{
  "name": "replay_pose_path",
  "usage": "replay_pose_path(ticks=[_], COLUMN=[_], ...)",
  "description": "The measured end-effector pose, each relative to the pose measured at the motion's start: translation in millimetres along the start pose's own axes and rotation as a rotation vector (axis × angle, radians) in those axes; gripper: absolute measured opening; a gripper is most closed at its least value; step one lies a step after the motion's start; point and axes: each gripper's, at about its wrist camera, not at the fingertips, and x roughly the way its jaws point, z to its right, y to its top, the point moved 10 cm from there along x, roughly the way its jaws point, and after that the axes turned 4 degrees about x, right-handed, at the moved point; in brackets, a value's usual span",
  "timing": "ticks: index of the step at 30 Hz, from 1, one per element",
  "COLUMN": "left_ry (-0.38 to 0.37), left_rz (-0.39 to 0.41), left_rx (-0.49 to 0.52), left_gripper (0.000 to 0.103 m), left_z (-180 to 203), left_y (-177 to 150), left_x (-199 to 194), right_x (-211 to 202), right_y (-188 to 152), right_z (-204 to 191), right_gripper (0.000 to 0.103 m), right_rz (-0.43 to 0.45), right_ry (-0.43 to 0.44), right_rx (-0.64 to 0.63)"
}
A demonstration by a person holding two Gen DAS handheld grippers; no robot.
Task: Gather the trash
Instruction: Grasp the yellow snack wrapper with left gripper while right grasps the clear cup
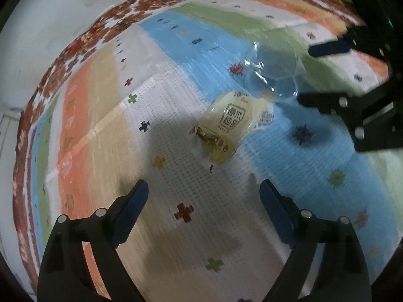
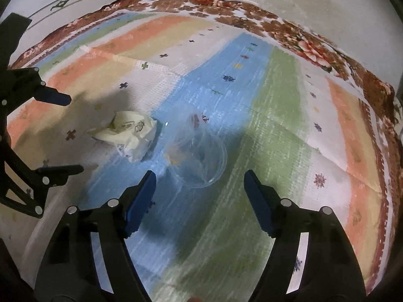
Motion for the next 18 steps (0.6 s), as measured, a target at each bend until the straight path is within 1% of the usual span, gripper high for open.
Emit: replay_pose_path(ticks=[1, 4, 7, 8, 9, 10, 11, 12, 13, 14, 15, 17, 18], left_ry=[-0.006, -0.055, -0.068, -0.075, -0.074, -0.062, -0.058, -0.066, -0.082, -0.095, -0.097, -0.087, -0.1], left_rz=[0.013, 0.063, 0.103, 0.11, 0.109, 0.091, 0.08, 0.067, 0.068, 0.075, 0.077, 0.073, 0.066], left_rx=[0.01, 0.034, 0.058, 0.059, 0.059, 0.061, 0.061, 0.053, 0.043, 0.031, 0.024, 0.012, -0.003], left_gripper=[0.085, 0.084, 0.084, 0.081, 0.077, 0.066, 0.053, 0.047, 0.04, 0.036, 0.032, 0.02, 0.013], left_z=[0.0, 4.2, 8.9, 10.1, 10.3, 10.1, 9.3, 10.0, 10.7, 11.4, 11.4, 8.8, 9.0], left_y=[1.3, 5.4, 14.0, 16.9, 18.9, 19.7, 19.7, 19.4, 20.1, 20.9, 21.1, 19.8, 18.8], left_x=[-0.3, -2.9, -3.3, -1.8, 0.8, 6.9, 10.7, 15.4, 16.3, 16.3, 16.3, 17.3, 17.7], right_x=[2.1, 7.9, 13.3, 15.1, 17.5, 19.9, 21.9, 23.6, 23.5, 23.1, 22.3, 20.2, 19.8], right_y=[1.4, 5.8, 10.0, 10.6, 11.1, 11.3, 11.0, 11.0, 11.6, 12.1, 12.1, 11.9, 11.2], right_z=[-0.9, -1.8, 0.1, 0.0, 0.0, -0.4, -0.6, -0.2, -0.1, -1.0, -2.6, -3.9, -3.8], right_gripper=[0.066, 0.061, 0.055, 0.051, 0.049, 0.044, 0.038, 0.037, 0.036, 0.035, 0.034, 0.031, 0.031], right_rz=[-0.001, -0.007, -0.015, -0.021, -0.026, -0.031, -0.035, -0.038, -0.032, -0.025, -0.017, 0.0, 0.002], right_ry=[0.002, -0.005, -0.004, 0.001, -0.001, 0.002, 0.005, 0.007, 0.012, 0.027, 0.045, 0.045, 0.044], right_rx=[-0.008, -0.042, -0.049, -0.052, -0.06, -0.066, -0.068, -0.067, -0.061, -0.052, -0.045, -0.045, -0.04])
